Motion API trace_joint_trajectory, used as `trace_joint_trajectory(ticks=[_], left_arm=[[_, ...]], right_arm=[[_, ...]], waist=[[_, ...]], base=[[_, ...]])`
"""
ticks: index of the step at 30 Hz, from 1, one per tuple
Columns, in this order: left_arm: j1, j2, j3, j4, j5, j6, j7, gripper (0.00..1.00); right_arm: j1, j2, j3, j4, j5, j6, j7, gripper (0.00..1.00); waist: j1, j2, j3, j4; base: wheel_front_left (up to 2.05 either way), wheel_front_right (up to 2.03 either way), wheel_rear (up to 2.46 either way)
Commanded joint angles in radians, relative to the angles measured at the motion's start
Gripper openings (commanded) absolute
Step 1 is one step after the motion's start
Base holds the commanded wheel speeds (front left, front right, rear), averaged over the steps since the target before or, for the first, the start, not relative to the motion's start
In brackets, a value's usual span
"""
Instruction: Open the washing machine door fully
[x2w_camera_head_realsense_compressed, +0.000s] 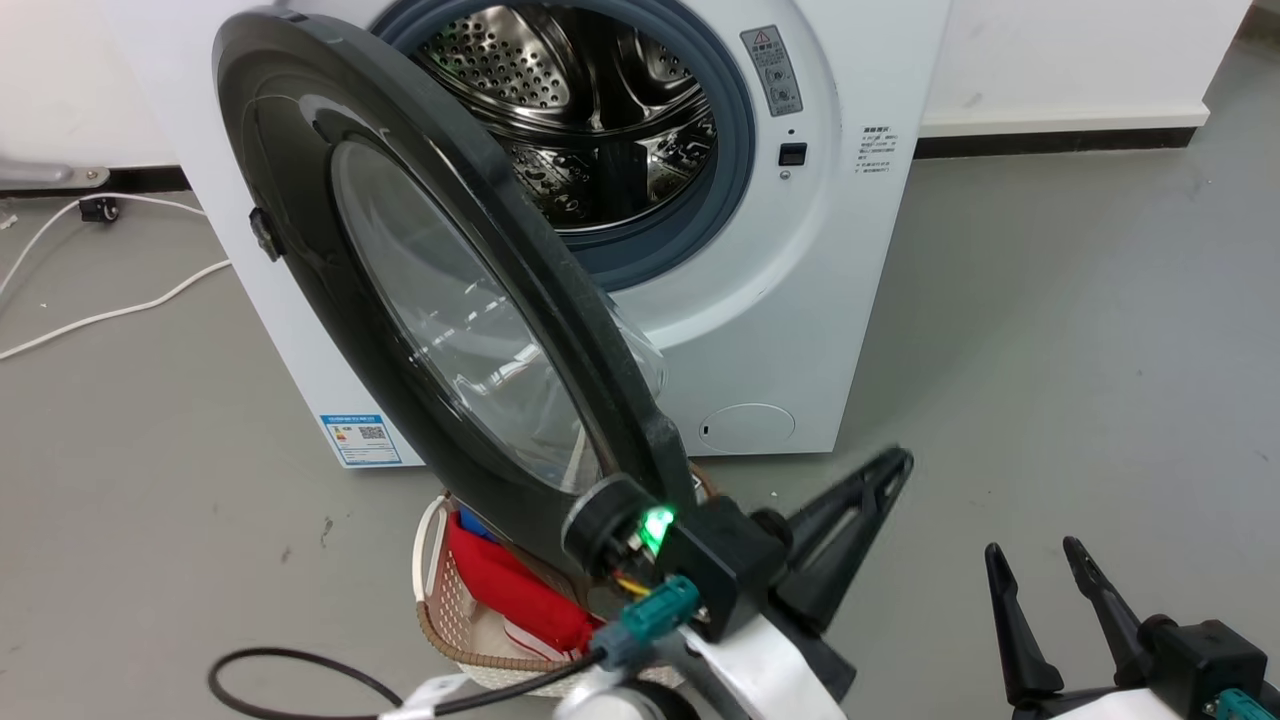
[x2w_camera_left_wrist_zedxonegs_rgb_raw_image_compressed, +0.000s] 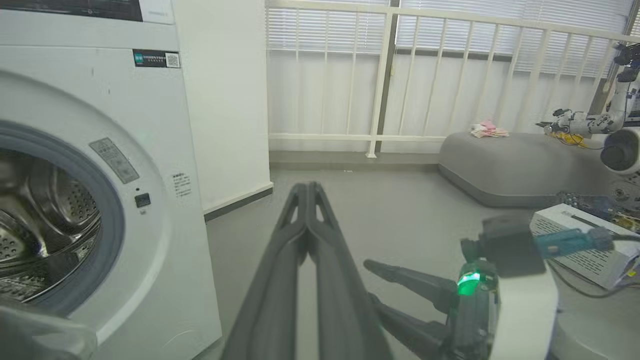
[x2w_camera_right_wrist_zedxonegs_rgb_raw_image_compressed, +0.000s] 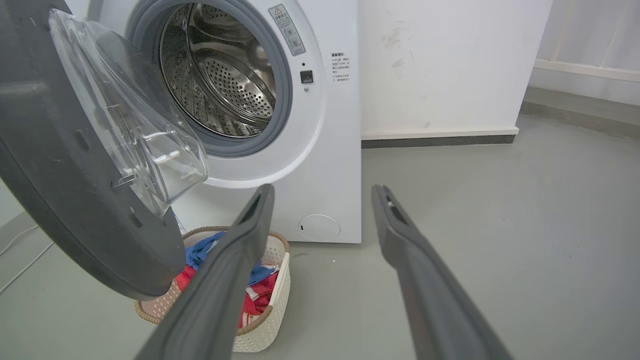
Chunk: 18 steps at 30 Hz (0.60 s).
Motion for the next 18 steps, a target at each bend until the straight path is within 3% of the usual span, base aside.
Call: trace_joint_trajectory(ticks=[1,6,18], left_arm=[[0.027,0.000,-0.019,0.022,-0.007,0.004,0.011,0.00],[0.066,0.011,-0.033,0.122,-0.015,0.020,0.018,0.00],[0.003,0.009,0.047,0.363,-0.031,0.073,-0.061,0.00]], right_arm=[[-0.007,0.004,-0.002,0.005,0.002,0.000,-0.005,1.00],[-0.018,0.005,-0.002,0.015,0.009,0.000,-0.005,1.00],[-0.033,0.006,0.003,0.044,0.018,0.000,-0.014,1.00]], waist=[[0.0000,0.0000,0.002,0.001],[0.0000,0.0000,0.011,0.005],[0.0000,0.0000,0.020,-0.002]], base=[[0.00,0.00,0.00],[0.00,0.00,0.00],[0.00,0.00,0.00]])
